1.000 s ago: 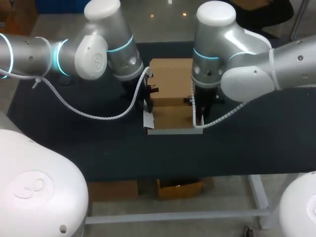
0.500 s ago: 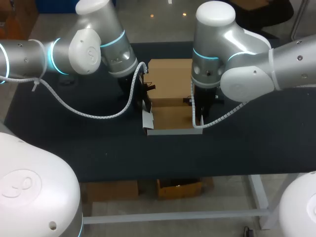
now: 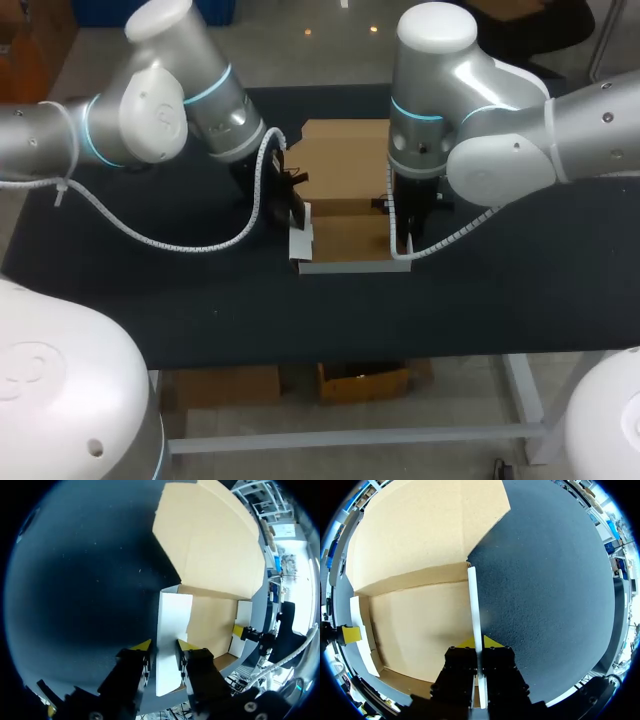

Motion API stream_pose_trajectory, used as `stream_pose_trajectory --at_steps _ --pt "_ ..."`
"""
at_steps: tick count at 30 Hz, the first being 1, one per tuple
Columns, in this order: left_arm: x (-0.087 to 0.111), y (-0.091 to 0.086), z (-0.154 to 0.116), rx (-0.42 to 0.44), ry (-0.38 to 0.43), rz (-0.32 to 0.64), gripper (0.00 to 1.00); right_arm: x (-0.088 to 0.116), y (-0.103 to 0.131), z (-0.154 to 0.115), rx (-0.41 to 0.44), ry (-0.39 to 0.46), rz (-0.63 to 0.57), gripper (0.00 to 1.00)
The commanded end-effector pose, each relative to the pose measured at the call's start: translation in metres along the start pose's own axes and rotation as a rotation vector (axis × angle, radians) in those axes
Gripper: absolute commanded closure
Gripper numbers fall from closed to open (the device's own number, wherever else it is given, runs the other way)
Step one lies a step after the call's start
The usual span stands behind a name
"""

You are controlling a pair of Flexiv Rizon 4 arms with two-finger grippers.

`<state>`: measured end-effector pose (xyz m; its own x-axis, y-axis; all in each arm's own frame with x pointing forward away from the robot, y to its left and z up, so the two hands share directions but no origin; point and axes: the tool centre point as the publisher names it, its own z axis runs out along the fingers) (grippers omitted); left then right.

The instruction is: Assemble the packaging by folding the flat box into shape, placing the metal phone stand inside, and closing the box properly

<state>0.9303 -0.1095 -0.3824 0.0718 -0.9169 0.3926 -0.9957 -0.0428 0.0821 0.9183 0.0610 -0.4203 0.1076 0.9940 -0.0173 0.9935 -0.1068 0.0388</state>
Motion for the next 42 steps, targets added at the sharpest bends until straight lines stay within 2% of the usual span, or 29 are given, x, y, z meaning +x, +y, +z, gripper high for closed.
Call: stream_pose_trajectory --at_steps 1,9,17,22,24,34,42 --pt "-0.001 0.006 0.006 0.007 0.006 0.005 0.67 -0.001 0.001 -0.001 0.003 -0.003 0.001 1.0" --pt "0.003 0.01 0.011 0.006 -0.01 0.022 0.68 -0.001 0.001 -0.001 0.003 -0.003 0.001 1.0" --pt "0.008 0.01 0.026 0.058 -0.131 0.028 0.76 -0.001 0.001 -0.001 0.003 -0.003 0.001 1.0" --pt "0.01 0.011 0.029 0.089 -0.178 0.031 0.79 -0.001 0.001 -0.001 0.003 -0.003 0.001 1.0" --pt "0.01 0.011 0.029 0.096 -0.186 0.031 0.85 -0.001 0.001 -0.001 0.003 -0.003 0.001 1.0" --pt "0.01 0.01 0.027 0.121 -0.266 0.041 1.0 -0.001 0.001 -0.001 0.003 -0.003 0.001 1.0" --pt "0.01 0.006 0.031 0.114 -0.321 0.036 1.0 -0.001 0.001 -0.001 0.003 -0.003 0.001 1.0"
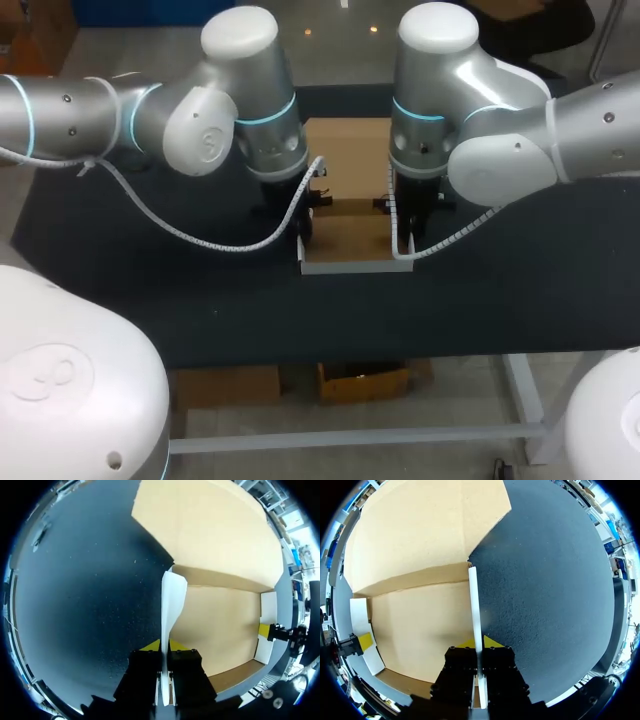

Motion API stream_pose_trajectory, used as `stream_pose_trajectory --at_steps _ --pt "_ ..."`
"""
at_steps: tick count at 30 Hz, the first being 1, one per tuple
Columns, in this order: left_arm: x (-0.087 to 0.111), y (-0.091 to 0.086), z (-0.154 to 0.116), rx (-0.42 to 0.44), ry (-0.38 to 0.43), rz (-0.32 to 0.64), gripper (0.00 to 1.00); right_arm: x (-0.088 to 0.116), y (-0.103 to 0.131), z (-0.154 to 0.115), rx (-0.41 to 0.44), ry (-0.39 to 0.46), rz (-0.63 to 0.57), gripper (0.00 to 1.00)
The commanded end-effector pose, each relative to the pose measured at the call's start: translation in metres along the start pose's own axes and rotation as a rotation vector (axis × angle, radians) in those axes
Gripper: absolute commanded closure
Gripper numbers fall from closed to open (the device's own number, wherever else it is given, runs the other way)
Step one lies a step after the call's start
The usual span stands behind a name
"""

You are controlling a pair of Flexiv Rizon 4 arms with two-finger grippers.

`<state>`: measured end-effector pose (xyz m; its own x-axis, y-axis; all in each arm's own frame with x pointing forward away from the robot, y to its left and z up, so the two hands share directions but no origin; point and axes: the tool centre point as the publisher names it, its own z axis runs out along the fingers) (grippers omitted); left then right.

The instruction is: Assemble the packaging by folding the flat box into shape, placing the metal phone stand inside, and closing the box properly

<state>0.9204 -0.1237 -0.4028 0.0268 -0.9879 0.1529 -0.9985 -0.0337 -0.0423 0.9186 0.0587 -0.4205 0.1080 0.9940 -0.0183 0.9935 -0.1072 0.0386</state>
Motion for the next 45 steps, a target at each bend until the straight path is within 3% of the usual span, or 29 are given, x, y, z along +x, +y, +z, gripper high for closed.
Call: stream_pose_trajectory --at_steps 1,18,29,33,35,38,45 --pt "0.007 -0.003 0.005 -0.007 -0.073 -0.002 1.0 0.001 0.001 -0.001 0.003 -0.002 0.0 1.0" --pt "0.009 -0.006 0.007 0.062 -0.183 -0.027 1.0 0.001 0.001 -0.001 0.003 -0.002 0.0 1.0" --pt "0.01 -0.007 0.007 0.063 -0.191 -0.025 1.0 0.001 0.001 -0.001 0.003 -0.002 0.0 1.0" --pt "0.01 -0.007 0.007 0.064 -0.189 -0.023 1.0 0.001 0.001 -0.001 0.003 -0.002 0.0 0.58" --pt "0.009 -0.007 0.006 0.065 -0.187 -0.022 1.0 0.001 0.0 -0.005 -0.017 0.001 -0.009 0.5" --pt "0.008 -0.007 0.005 0.068 -0.185 -0.021 1.0 0.0 -0.002 -0.016 -0.055 0.013 -0.015 0.0" --pt "0.003 -0.008 0.003 0.073 -0.182 -0.022 1.0 -0.012 -0.007 -0.04 -0.134 0.084 -0.029 0.0"
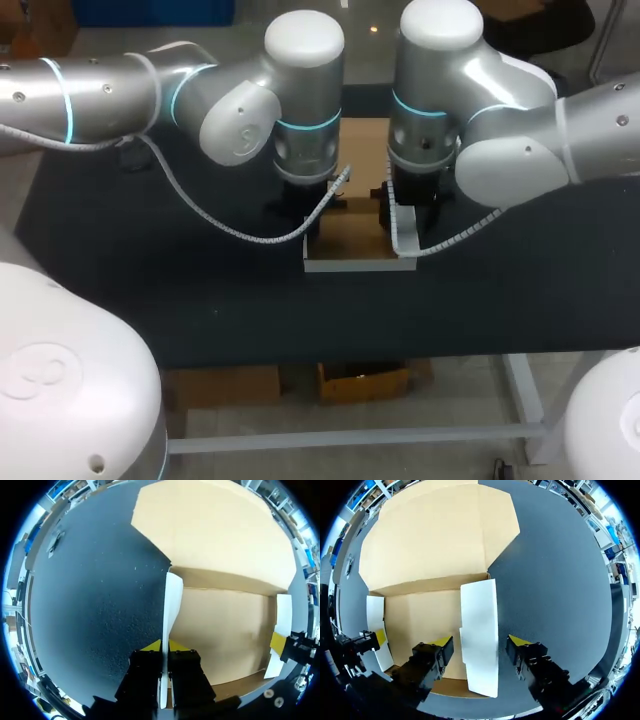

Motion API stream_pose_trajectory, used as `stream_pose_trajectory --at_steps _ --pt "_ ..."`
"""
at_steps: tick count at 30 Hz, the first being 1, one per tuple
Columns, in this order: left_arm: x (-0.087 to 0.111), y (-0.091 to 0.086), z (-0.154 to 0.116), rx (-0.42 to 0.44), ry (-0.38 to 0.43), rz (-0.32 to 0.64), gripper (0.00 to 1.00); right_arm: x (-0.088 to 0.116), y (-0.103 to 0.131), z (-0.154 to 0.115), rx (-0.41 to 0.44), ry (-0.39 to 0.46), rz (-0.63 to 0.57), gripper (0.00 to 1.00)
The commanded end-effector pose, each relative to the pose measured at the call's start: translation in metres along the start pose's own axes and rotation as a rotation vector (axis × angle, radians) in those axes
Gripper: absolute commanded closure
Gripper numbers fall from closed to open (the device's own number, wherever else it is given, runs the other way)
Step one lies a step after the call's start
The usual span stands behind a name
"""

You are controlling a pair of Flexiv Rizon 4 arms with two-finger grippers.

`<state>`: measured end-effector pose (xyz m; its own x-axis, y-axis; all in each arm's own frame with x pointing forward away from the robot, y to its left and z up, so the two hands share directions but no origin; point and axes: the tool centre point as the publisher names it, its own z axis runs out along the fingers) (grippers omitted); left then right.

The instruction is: Assemble the packaging by folding the flat box into shape, placing the metal phone stand inside, and closing the box properly

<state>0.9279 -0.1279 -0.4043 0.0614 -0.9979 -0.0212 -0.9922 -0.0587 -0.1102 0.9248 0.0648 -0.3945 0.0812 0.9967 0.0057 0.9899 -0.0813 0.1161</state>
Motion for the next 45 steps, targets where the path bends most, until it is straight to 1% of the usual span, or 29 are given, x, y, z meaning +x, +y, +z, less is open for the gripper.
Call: stream_pose_trajectory --at_steps 1,7,10,12,18,21,26,34,37,40,45 --pt "-0.002 -0.001 0.0 0.004 -0.004 -0.003 1.0 -0.02 -0.014 -0.019 -0.064 0.07 -0.002 0.0" --pt "-0.004 0.0 0.0 0.011 0.001 -0.001 1.0 -0.031 -0.019 -0.034 -0.114 0.176 -0.022 0.0" --pt "-0.004 0.0 -0.001 0.013 0.003 0.005 1.0 -0.037 -0.021 -0.043 -0.153 0.243 -0.061 0.0" --pt "-0.005 -0.001 -0.001 0.013 0.001 0.012 1.0 -0.041 -0.023 -0.05 -0.186 0.3 -0.107 0.0" --pt "-0.009 0.0 -0.002 0.019 -0.013 0.034 1.0 -0.05 -0.029 -0.066 -0.261 0.362 -0.237 0.0" --pt "-0.013 -0.001 -0.002 0.017 -0.023 0.049 1.0 -0.054 -0.03 -0.071 -0.284 0.372 -0.291 0.0" --pt "-0.022 -0.002 0.002 0.013 -0.048 0.064 1.0 -0.058 -0.033 -0.08 -0.319 0.422 -0.391 0.0" --pt "-0.032 -0.003 0.007 0.012 -0.099 0.082 1.0 -0.057 -0.038 -0.091 -0.369 0.446 -0.533 0.0" --pt "-0.035 -0.004 0.006 0.011 -0.117 0.084 1.0 -0.056 -0.04 -0.093 -0.379 0.435 -0.559 0.0" --pt "-0.038 -0.004 0.005 0.011 -0.129 0.085 1.0 -0.056 -0.041 -0.094 -0.384 0.453 -0.567 0.0" --pt "-0.043 -0.004 0.005 0.013 -0.155 0.088 1.0 -0.055 -0.041 -0.096 -0.392 0.452 -0.581 0.0"
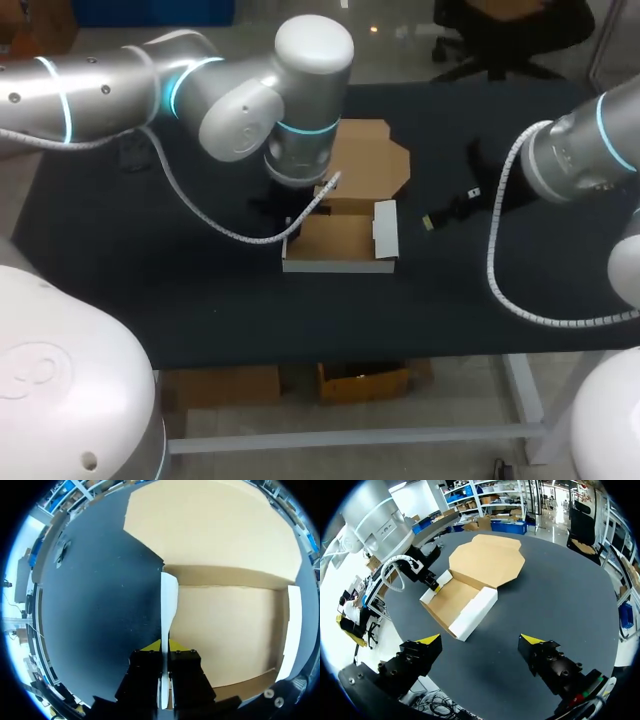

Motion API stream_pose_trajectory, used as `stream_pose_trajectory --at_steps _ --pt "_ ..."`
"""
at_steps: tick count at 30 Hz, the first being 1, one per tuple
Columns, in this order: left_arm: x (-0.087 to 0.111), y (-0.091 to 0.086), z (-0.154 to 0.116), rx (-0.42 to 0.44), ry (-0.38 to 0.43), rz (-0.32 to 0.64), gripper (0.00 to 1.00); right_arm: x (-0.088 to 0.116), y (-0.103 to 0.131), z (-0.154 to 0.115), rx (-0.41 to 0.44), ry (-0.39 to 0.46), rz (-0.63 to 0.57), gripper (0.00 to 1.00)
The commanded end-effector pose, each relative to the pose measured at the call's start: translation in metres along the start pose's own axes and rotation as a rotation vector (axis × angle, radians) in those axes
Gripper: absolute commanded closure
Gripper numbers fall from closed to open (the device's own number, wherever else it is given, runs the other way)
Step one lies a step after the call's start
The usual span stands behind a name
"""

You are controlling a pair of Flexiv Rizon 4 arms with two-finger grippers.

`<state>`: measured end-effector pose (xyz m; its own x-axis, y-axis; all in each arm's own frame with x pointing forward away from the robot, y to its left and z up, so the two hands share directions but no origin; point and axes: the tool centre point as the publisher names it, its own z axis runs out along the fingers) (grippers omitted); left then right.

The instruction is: Assemble the packaging by folding the flat box into shape, placing the metal phone stand inside, and closing the box properly

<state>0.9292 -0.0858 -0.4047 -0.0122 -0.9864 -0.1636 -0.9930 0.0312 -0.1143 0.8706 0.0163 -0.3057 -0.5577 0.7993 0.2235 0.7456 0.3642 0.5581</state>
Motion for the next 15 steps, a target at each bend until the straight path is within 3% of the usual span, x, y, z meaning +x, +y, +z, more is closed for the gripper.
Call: stream_pose_trajectory --at_steps 1,9,15 --pt "-0.002 0.0 0.004 0.0 -0.025 -0.001 1.0 0.0 -0.002 -0.003 -0.002 0.01 -0.016 0.0" --pt "-0.009 0.002 0.006 0.014 -0.081 -0.001 1.0 0.002 -0.002 -0.005 -0.014 0.013 -0.052 0.0" --pt "-0.012 0.004 0.006 0.002 -0.039 -0.01 1.0 0.002 -0.002 -0.007 -0.021 0.015 -0.052 0.0"
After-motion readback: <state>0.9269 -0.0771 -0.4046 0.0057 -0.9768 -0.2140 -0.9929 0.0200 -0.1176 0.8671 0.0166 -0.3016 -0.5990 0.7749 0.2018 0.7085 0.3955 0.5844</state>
